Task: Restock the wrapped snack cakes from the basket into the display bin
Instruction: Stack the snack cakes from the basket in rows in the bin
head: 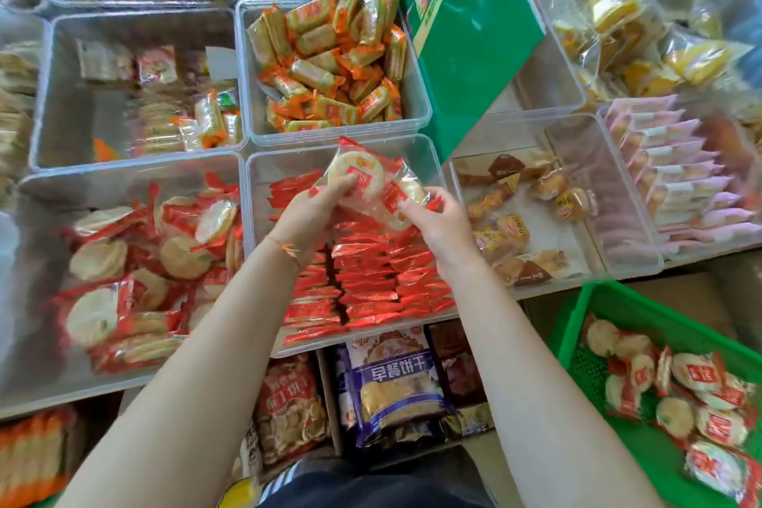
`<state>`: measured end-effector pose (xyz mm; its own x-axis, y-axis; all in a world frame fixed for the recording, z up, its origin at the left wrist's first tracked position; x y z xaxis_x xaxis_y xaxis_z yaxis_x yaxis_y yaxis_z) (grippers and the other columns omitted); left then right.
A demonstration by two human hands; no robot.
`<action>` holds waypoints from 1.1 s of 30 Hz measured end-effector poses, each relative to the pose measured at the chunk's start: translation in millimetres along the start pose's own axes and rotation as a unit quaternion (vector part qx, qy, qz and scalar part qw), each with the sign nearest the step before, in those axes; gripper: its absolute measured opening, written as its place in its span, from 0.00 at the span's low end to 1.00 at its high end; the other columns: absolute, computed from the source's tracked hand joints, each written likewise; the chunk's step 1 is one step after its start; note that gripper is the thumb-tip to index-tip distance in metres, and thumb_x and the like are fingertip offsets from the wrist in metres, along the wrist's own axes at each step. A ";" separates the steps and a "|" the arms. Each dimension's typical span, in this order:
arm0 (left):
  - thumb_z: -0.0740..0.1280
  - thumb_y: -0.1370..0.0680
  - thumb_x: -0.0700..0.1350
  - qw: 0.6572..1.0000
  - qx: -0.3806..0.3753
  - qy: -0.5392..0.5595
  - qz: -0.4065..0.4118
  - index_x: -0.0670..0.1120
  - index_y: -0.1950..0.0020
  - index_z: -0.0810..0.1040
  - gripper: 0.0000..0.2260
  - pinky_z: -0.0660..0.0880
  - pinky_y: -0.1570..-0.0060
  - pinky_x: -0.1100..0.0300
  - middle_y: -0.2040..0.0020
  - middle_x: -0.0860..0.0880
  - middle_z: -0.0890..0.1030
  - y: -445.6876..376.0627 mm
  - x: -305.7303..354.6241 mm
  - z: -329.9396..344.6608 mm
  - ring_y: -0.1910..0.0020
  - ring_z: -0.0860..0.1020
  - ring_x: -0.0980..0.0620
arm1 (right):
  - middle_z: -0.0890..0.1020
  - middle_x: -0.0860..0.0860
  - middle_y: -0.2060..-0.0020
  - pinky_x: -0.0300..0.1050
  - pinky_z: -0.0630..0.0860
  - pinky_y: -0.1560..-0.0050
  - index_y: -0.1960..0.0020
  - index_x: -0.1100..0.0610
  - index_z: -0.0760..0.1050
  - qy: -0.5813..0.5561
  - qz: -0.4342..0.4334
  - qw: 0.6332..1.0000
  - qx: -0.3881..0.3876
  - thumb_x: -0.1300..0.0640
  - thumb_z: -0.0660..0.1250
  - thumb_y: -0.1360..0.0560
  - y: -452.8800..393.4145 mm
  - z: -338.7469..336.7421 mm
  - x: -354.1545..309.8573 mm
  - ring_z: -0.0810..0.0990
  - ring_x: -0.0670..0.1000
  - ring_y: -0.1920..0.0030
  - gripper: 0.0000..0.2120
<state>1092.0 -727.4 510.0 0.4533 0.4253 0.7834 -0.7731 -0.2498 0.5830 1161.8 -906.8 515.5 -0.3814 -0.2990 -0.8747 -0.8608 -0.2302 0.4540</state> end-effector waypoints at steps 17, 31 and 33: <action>0.72 0.28 0.53 0.946 0.042 -0.293 0.131 0.49 0.50 0.83 0.11 0.79 0.49 0.51 0.55 0.50 0.85 -29.3 31.7 19.0 0.53 0.83 0.52 | 0.83 0.47 0.62 0.41 0.73 0.62 0.56 0.52 0.80 0.188 -0.097 0.977 0.016 0.52 0.70 0.27 -28.8 6.6 -33.7 0.79 0.46 0.61 0.04; 0.64 0.26 0.40 0.784 0.079 -0.593 0.168 0.45 0.46 0.75 0.10 0.72 0.56 0.53 0.49 0.43 0.81 -71.9 -7.6 27.6 0.49 0.78 0.40 | 0.80 0.55 0.47 0.51 0.67 0.39 0.39 0.57 0.77 0.467 -0.303 0.826 0.088 0.64 0.64 0.25 -38.9 4.9 -26.8 0.76 0.58 0.44 0.16; 0.61 0.23 0.42 0.729 0.039 -0.677 0.095 0.43 0.44 0.71 0.09 0.70 0.59 0.52 0.48 0.40 0.80 -75.8 -23.7 28.6 0.49 0.77 0.38 | 0.81 0.55 0.47 0.51 0.67 0.38 0.39 0.59 0.78 0.498 -0.324 0.802 0.070 0.66 0.63 0.27 -37.8 9.3 -23.3 0.76 0.57 0.44 0.17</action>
<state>1152.5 -743.4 453.4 0.4045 -0.8580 0.3165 -0.8755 -0.2633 0.4051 1200.1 -882.5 517.1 0.5586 -0.7656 -0.3192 -0.8256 -0.5503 -0.1248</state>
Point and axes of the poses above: each hand's wrist, its own y-axis away from the middle knuckle, its own z-axis out of the palm, x = y × z, the point moved 5 cm from there along -y, towards the middle knuckle
